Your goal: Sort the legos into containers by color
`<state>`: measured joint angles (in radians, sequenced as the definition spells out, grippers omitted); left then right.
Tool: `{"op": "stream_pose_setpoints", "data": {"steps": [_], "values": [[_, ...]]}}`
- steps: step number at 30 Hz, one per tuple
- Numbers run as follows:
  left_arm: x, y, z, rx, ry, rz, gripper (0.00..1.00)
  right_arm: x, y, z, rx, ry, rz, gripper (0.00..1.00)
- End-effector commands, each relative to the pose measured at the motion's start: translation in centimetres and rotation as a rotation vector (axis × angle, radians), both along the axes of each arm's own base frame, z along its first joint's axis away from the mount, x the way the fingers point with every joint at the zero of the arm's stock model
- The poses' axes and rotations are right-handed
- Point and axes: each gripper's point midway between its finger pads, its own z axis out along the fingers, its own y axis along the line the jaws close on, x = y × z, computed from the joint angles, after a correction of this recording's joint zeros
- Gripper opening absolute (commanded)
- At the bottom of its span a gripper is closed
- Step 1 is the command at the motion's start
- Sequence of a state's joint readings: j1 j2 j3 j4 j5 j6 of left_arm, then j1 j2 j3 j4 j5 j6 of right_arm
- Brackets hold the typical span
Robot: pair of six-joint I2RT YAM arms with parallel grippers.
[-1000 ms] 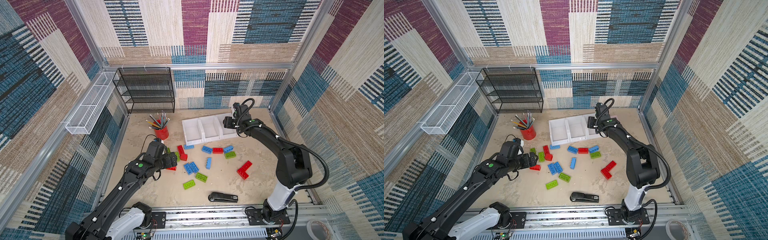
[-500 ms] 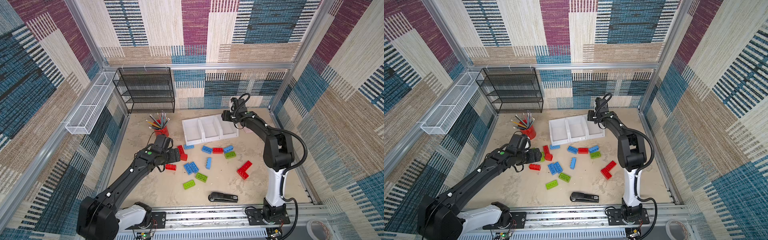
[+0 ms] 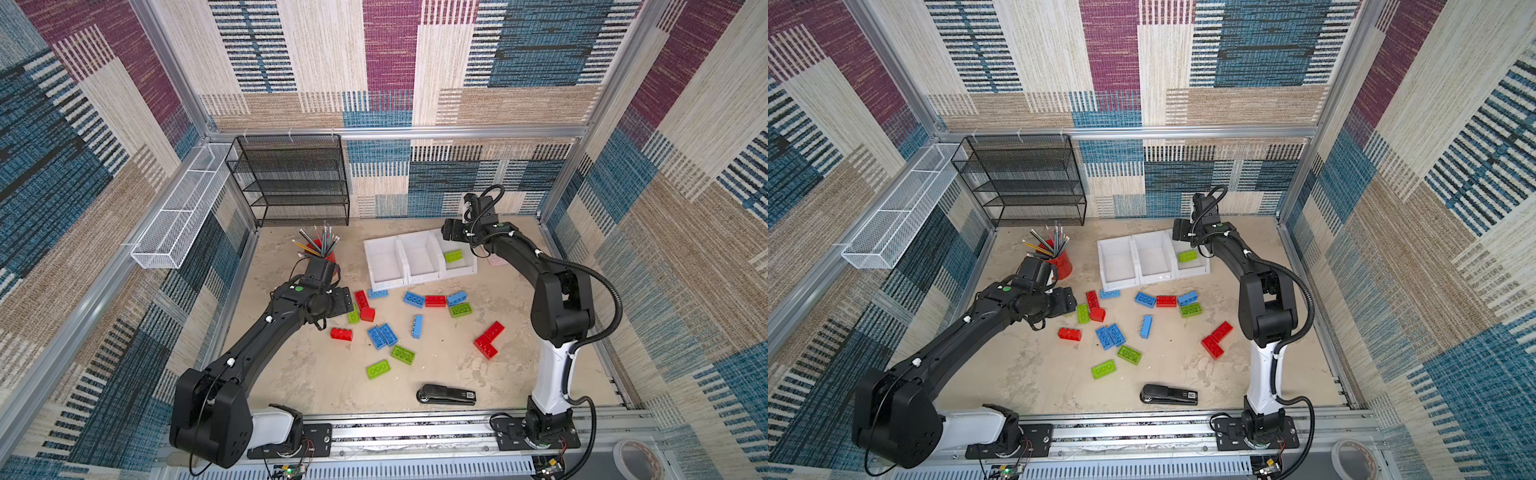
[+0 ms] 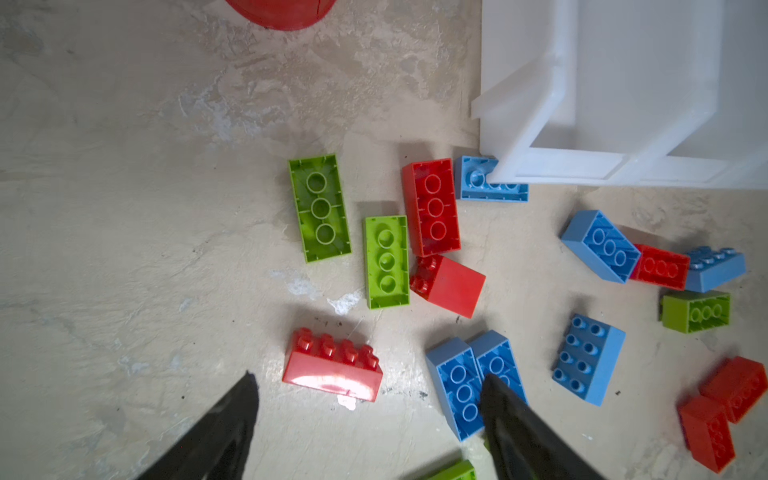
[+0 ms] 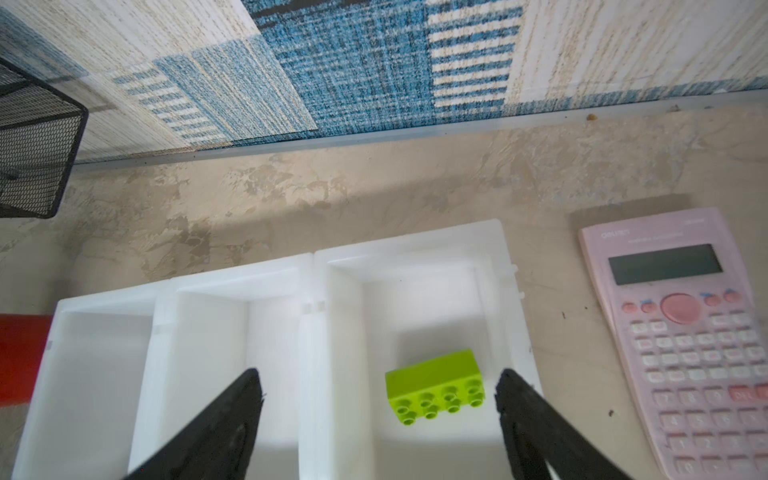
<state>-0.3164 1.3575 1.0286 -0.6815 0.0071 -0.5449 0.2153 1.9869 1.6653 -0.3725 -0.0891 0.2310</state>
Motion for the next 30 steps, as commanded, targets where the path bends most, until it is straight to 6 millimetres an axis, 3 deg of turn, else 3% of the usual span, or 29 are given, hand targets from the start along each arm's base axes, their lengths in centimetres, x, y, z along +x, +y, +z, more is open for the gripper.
{"op": "stream_pose_setpoints", "data": {"steps": [1, 6, 12, 18, 23, 30], "values": [[0.4, 0.1, -0.6, 0.028, 0.054, -0.034, 0.84, -1.1, 0.7, 2.8, 0.030, -0.082, 0.036, 0.90], [1.9, 1.1, -2.4, 0.086, 0.137, -0.012, 0.85, -5.7, 2.3, 4.9, 0.080, -0.181, 0.068, 0.91], [2.9, 2.3, -4.4, 0.105, 0.190, 0.048, 0.82, -11.2, 5.1, 4.3, 0.085, -0.247, 0.114, 0.91], [3.6, 2.9, -6.3, 0.129, 0.235, 0.070, 0.74, -15.4, 6.6, 4.2, 0.167, -0.349, 0.129, 0.90], [4.3, 3.8, -7.6, 0.131, 0.250, 0.113, 0.73, -17.0, 6.8, 4.4, 0.155, -0.412, 0.120, 0.90], [5.4, 3.6, -8.6, 0.127, 0.262, 0.114, 0.69, -17.1, 6.2, 4.4, 0.140, -0.439, 0.096, 0.90]]}}
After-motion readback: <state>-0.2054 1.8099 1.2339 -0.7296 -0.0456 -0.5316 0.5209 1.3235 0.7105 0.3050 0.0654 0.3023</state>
